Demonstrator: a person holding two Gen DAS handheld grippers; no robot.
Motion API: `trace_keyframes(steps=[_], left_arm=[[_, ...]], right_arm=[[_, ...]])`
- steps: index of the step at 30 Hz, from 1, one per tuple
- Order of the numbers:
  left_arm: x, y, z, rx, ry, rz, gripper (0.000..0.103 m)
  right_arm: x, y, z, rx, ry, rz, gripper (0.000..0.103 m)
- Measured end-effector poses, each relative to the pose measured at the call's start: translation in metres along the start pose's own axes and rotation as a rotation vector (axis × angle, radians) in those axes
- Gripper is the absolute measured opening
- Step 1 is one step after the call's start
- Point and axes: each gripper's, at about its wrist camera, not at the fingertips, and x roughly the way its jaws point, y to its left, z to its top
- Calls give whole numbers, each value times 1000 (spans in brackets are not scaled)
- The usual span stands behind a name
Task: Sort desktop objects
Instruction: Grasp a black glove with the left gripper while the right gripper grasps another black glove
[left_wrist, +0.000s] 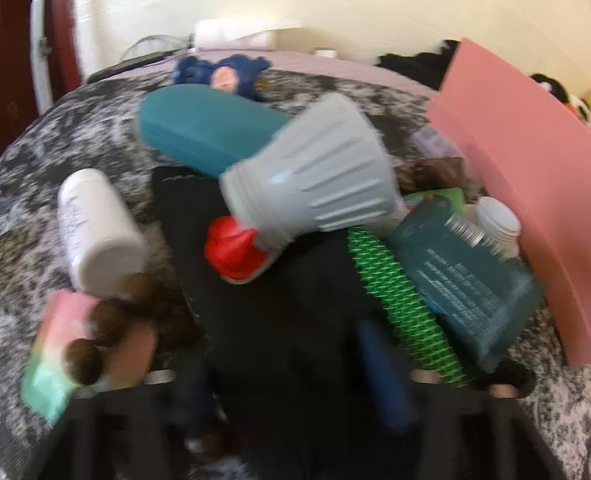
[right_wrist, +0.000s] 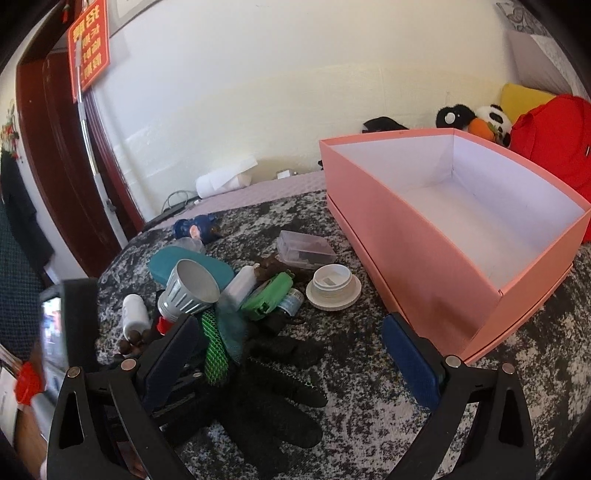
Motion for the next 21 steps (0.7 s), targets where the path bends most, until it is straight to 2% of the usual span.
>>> trace_keyframes(steps=[1, 2, 7, 11, 13, 18, 21], left_arm=[[-5, -3, 0, 16, -16, 12, 29], [-11, -3, 1, 23, -32, 16, 17], [-59, 10, 0, 19, -130, 26, 16], [-95, 25, -5, 3, -195, 63, 16], [-112, 33, -7, -5, -226, 81, 16], [-127, 55, -10, -43, -237, 112, 16], [-134, 59, -15, -48, -243, 115, 16]], right_arm=[[1, 0, 1, 1, -4, 1, 101], [2, -1, 1, 2, -8, 2, 101], [0, -1, 5, 19, -32, 26, 101], [-6, 9, 4, -18, -47, 53, 101], [-7, 16, 1, -42, -30, 76, 101], [-4, 33, -11, -83, 46, 134, 101], [10, 42, -22, -108, 122, 111, 101]])
